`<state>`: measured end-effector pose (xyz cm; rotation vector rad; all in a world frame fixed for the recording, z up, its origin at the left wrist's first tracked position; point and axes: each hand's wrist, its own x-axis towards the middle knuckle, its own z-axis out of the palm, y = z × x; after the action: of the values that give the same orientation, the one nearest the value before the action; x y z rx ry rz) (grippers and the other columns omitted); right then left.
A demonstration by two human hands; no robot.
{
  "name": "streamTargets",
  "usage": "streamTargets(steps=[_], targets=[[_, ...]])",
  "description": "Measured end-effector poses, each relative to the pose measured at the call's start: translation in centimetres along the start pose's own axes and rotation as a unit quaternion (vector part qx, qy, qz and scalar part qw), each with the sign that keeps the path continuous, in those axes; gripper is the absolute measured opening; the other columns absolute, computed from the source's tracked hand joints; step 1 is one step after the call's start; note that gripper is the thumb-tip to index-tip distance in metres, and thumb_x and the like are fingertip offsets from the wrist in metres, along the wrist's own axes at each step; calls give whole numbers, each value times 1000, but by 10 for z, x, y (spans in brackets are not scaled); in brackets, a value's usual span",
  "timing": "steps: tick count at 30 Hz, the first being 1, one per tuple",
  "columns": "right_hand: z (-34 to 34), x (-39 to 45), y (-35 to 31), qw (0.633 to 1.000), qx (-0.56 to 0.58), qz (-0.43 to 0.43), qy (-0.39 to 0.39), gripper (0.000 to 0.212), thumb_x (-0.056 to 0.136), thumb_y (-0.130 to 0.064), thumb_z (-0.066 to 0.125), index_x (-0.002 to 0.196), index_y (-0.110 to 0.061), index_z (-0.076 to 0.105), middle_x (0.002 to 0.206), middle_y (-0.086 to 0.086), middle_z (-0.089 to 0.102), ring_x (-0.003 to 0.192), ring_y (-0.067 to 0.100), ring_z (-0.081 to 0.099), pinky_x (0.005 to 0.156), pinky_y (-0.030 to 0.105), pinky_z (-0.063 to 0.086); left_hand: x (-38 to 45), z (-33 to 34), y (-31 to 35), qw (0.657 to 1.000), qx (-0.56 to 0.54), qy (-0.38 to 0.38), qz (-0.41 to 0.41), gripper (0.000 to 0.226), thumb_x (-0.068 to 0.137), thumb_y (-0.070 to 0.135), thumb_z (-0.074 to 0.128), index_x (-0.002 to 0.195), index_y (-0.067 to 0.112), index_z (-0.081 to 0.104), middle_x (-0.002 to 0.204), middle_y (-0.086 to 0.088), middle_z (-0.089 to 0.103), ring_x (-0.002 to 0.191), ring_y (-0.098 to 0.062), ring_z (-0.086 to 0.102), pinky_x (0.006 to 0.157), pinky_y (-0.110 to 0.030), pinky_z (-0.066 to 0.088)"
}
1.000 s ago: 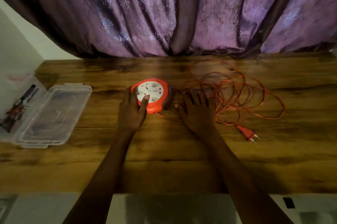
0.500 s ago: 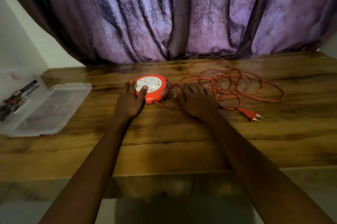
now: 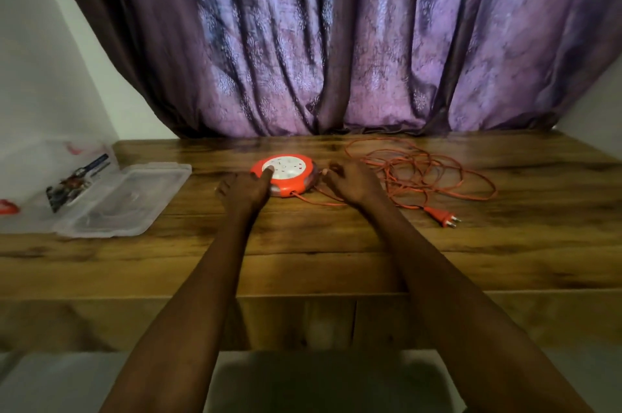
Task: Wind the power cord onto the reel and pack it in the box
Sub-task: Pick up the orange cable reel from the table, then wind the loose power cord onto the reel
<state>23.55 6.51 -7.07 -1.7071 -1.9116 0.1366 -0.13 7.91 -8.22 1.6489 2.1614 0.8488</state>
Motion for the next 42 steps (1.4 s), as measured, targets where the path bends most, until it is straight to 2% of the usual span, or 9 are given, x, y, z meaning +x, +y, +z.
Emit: streamTargets(steps=[6,11,16,22,27,31,35,39,42], targets=[[11,19,-17,985,160,-17,-68,34,99,-25,54,130,-16,64,129,6,68,117,23,63,99,34,48,5,-7,11,929,-367,-33,-14,46,87,31,75,113,-4,60,110,-25,69,104,-35,69,92,-50,56],[14,33,-7,928,373,14,5,34,97,-5,58,130,0,59,130,17,65,117,25,62,106,37,46,5,-3,32,822,-565,-34,59,28,91,3,68,110,19,53,98,-1,70,67,-9,67,51,-27,56],[-6,47,11,858,512,40,21,25,95,-16,64,118,-9,69,110,12,74,87,17,67,80,36,54,15,0,65,756,-636,-129,88,35,94,2,62,129,0,57,126,-18,68,112,-31,63,103,-50,50],[-24,58,38,838,543,59,-11,22,92,-25,70,108,-11,75,97,11,77,82,19,71,78,36,58,13,29,93,757,-636,-123,87,23,99,12,57,119,1,64,117,-23,66,104,-27,61,103,-50,48],[-41,63,57,792,576,158,128,12,89,-19,71,86,-8,75,82,7,77,74,18,70,65,29,57,0,33,91,886,-365,119,259,16,98,26,58,106,15,66,96,5,67,81,4,60,76,-16,47],[-65,52,76,747,606,226,152,29,90,-24,67,109,-4,72,97,14,75,75,22,70,62,40,59,-39,41,90,880,-192,16,434,32,98,37,50,75,19,63,66,6,64,63,-5,57,62,-33,45],[-84,29,96,750,597,260,115,23,87,-28,67,102,-12,72,81,8,76,62,17,71,52,32,59,-76,60,114,843,-86,-41,530,24,100,36,51,94,20,68,85,4,70,76,-12,61,69,-31,43],[-120,18,111,816,513,242,105,10,91,-25,65,91,-15,67,69,2,73,56,16,68,47,27,55,-96,85,147,815,49,-60,574,34,100,39,50,119,16,66,118,-7,69,111,-28,60,94,-35,40],[-142,15,119,844,468,232,122,10,92,-22,64,98,-14,67,82,9,70,60,18,65,55,32,57,-104,108,178,882,131,-129,433,71,96,64,38,150,19,38,159,-10,37,146,-34,31,120,-45,20]])
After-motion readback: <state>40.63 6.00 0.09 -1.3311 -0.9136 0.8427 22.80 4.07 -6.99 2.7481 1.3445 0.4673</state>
